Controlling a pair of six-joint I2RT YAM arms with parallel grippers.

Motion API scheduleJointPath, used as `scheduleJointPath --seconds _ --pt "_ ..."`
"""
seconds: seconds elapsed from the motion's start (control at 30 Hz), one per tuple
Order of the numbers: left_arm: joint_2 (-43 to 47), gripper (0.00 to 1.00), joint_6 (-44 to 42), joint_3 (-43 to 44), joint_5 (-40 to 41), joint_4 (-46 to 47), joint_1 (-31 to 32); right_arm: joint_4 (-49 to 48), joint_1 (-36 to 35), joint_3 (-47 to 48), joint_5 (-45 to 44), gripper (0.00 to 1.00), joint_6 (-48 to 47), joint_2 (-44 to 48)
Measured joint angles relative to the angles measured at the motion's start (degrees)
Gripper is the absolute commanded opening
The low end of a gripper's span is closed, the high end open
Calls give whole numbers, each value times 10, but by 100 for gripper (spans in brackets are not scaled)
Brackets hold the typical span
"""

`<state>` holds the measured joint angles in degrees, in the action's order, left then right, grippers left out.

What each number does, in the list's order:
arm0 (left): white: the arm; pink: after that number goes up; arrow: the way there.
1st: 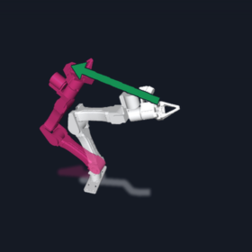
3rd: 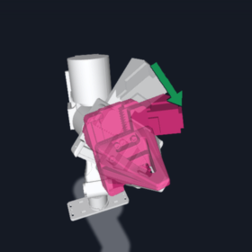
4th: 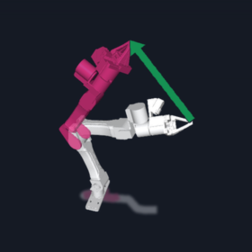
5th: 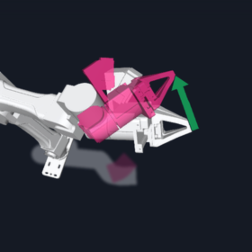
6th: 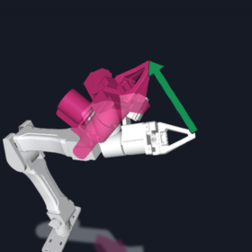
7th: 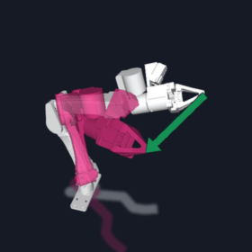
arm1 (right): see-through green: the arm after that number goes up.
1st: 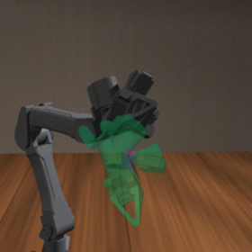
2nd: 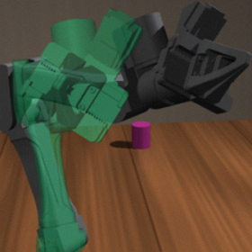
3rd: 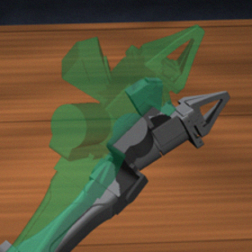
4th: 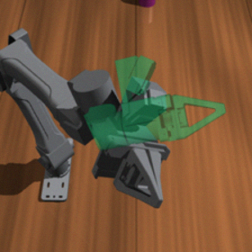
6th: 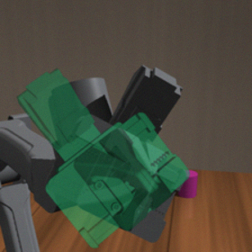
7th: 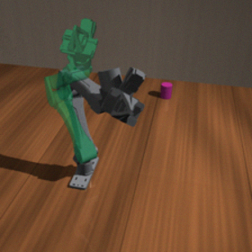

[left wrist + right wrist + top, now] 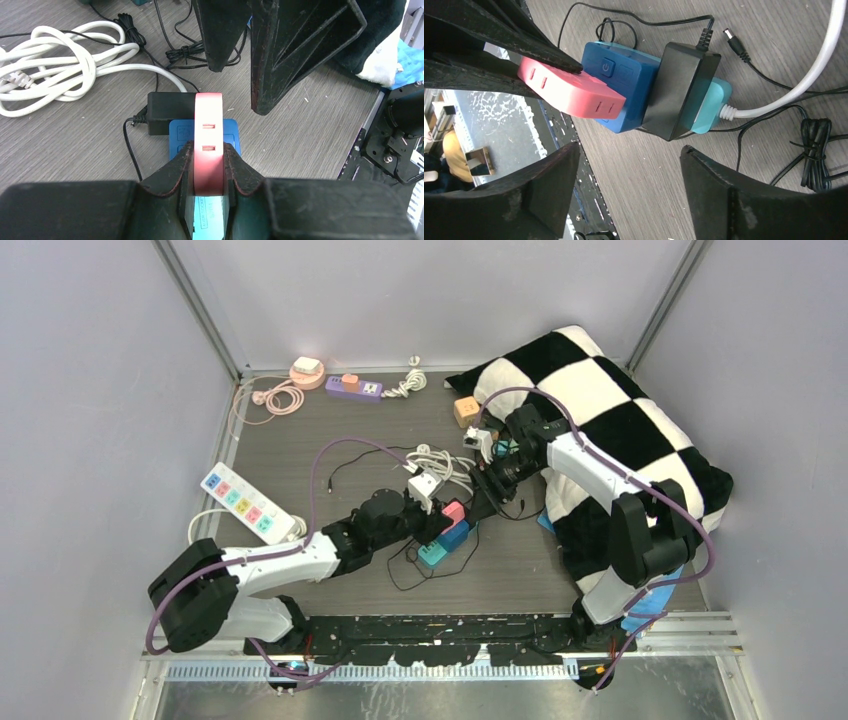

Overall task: Pull the plug off the socket
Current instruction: Remove the plug from the socket.

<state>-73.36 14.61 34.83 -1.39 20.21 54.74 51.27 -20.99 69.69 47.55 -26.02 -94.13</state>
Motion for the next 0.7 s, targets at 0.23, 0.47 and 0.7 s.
scheduleJointPath --seconds 0.23,0.47,0.7 --pt "1 0 13 -14 5 26 0 -23 -10 -3 -20 87 24 -8" --pt "1 0 28 -24 17 47 1 -30 -24 -4 -40 87 36 -34" --pt "1 0 32 -27 18 53 1 -40 -30 -4 -56 83 50 -46"
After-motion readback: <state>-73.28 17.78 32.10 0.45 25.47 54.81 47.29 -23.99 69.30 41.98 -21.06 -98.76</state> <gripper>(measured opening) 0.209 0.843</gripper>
